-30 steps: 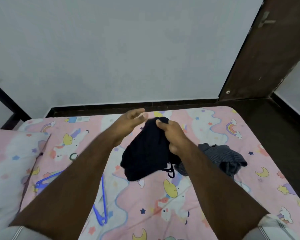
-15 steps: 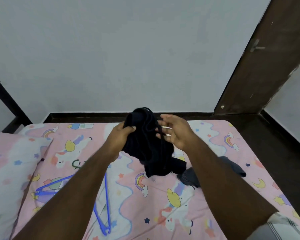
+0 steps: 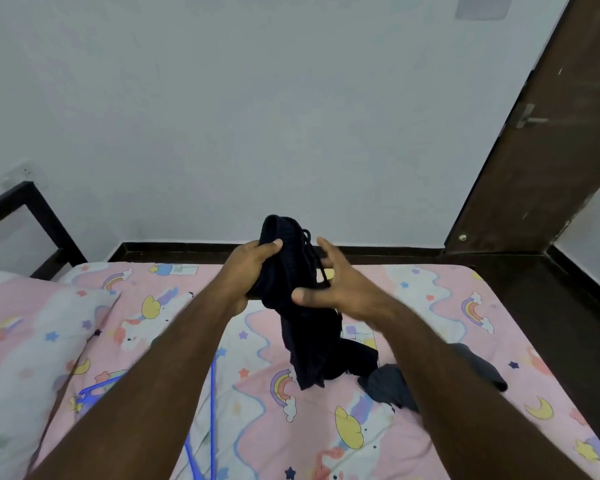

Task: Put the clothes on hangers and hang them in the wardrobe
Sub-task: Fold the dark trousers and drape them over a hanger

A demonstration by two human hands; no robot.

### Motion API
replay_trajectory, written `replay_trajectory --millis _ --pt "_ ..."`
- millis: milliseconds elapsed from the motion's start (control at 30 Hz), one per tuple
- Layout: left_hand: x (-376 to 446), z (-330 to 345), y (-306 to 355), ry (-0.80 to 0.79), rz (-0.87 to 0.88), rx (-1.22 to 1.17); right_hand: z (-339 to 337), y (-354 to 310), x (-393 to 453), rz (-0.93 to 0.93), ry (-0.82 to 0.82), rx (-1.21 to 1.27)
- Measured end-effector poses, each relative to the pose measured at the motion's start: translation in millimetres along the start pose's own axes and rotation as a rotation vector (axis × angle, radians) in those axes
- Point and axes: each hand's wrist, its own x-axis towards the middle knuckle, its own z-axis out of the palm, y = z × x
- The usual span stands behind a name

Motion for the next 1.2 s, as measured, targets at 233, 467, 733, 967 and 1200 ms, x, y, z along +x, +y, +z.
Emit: replay_trajectory --millis 233,467,733,967,1200 --pt "5.5 13.2 5.5 0.119 -0.028 0.191 -15.3 5.9 12.5 0.08 0.384 -0.253" --pt "6.5 17.8 6.8 0.144 0.001 0.431 -26.6 0.6 23.5 0.023 0.625 -0.035" --pt "-4.2 38.3 23.1 0.095 0.006 0.438 -13.6 -21.4 31.4 -0.116 0.632 -0.232" --pt "-24.3 32.9 24.0 -0.358 0.136 0.143 -8.4 -26.7 32.6 -0.006 0.455 0.3" --pt "-6.4 25.8 22.1 0.071 0.355 0.181 -28.7 -41.7 25.0 -0.074 0.257 0.545"
